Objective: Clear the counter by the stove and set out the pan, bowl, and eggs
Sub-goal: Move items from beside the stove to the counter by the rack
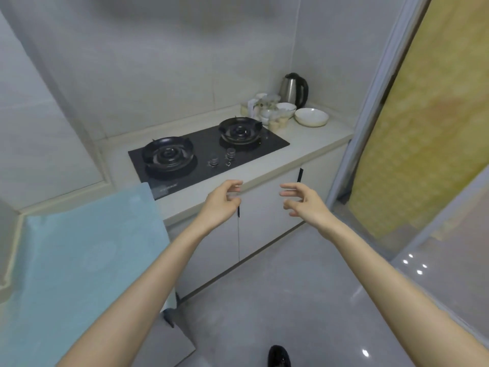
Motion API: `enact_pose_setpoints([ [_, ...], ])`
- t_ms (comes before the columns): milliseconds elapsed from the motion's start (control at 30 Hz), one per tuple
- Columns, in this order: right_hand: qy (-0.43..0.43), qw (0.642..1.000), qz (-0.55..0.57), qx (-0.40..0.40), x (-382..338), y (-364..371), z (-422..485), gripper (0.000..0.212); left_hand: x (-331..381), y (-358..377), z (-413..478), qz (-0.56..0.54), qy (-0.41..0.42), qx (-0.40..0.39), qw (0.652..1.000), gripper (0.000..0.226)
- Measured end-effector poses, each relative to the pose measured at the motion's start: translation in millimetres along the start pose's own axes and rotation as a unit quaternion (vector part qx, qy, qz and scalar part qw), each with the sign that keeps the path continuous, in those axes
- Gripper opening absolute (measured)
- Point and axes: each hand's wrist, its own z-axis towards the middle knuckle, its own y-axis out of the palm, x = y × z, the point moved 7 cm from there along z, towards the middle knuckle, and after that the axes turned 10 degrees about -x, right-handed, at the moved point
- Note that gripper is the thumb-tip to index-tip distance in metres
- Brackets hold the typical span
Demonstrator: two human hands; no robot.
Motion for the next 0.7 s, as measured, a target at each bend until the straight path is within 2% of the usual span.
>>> enact_pose_setpoints([
  [333,0.017,1.0,0.008,0.018,22,-166,156,0.039,42,43,207,-0.047,-0.018,-0.012,0.999,0.039],
  [700,0.005,0.998,-0.054,0.025,40,-255,334,0.038,33,50,417,-0.024,-0.023,-0.029,0.999,0.047],
])
